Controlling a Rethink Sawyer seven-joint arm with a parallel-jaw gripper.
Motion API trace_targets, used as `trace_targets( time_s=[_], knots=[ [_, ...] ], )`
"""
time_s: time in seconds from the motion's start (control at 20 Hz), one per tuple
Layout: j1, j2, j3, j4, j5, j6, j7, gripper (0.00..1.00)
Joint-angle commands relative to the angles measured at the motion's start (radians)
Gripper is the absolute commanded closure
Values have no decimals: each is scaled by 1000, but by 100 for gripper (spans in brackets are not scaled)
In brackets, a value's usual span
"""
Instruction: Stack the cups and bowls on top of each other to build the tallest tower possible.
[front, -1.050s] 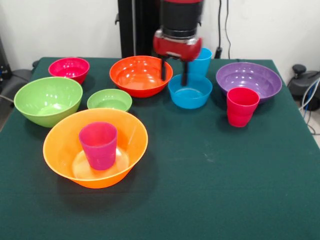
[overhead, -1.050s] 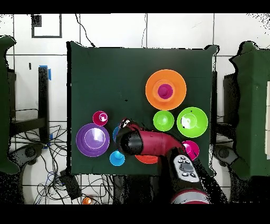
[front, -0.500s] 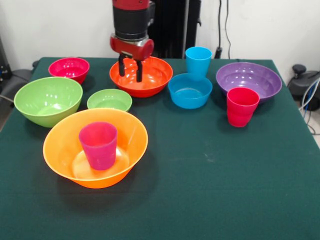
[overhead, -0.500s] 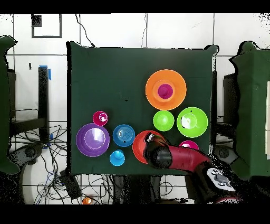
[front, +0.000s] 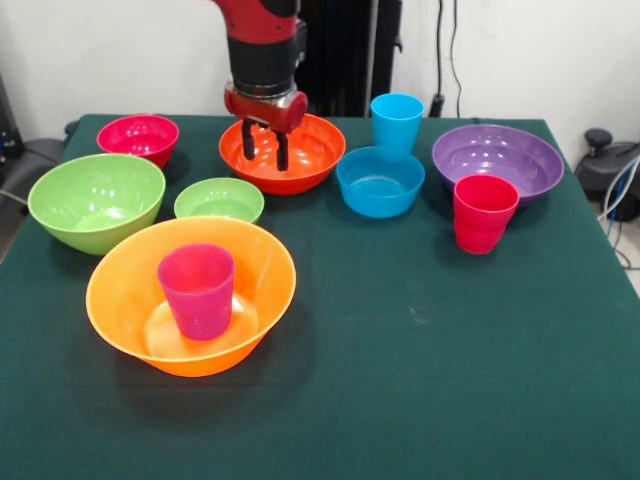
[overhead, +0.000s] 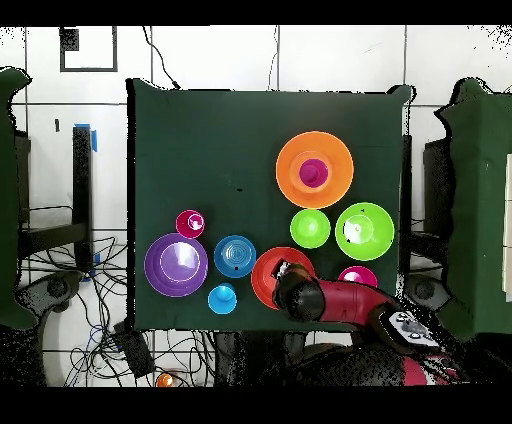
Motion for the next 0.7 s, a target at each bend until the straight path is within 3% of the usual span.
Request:
trace_targets(
  time_s=[0.05, 0.45, 0.7],
  knots=[
    [20, 47, 102, -112, -46, -54, 13, 0],
    [-18, -60, 148, -90, -35, 72, -46, 0],
    [-81, -198, 197, -52, -23, 196, -126, 0]
  ],
)
